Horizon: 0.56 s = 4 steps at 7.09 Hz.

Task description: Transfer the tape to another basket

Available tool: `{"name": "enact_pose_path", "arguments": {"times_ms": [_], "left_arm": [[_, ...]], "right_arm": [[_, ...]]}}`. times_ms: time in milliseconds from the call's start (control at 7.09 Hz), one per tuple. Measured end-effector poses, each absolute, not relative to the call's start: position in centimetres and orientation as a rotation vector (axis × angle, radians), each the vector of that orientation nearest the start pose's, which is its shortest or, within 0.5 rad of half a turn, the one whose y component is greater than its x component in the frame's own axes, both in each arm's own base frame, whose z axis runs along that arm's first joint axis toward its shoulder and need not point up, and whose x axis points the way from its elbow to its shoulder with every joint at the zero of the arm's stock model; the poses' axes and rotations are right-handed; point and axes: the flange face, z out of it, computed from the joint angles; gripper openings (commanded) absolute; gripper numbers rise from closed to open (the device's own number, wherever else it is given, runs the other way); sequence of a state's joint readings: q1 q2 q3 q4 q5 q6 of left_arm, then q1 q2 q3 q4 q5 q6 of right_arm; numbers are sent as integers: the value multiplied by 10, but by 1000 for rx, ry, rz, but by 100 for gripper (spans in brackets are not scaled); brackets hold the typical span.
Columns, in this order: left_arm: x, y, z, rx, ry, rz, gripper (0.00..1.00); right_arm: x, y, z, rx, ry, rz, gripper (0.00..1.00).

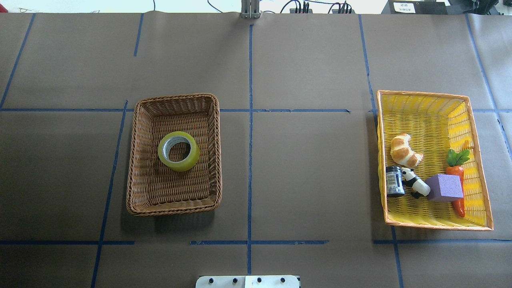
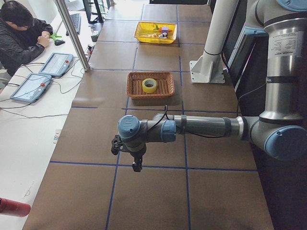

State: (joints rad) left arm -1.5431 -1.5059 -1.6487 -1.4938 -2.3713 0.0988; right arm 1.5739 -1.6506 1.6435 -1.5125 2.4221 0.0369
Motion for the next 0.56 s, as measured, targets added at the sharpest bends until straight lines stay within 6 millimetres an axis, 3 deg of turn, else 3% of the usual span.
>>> {"name": "enact_pose_path", "arguments": {"times_ms": [564], "left_arm": [[-67,-456,665,-32,803,51,100]], "right_arm": [[60,-462,648,36,-853,17,100]]}}
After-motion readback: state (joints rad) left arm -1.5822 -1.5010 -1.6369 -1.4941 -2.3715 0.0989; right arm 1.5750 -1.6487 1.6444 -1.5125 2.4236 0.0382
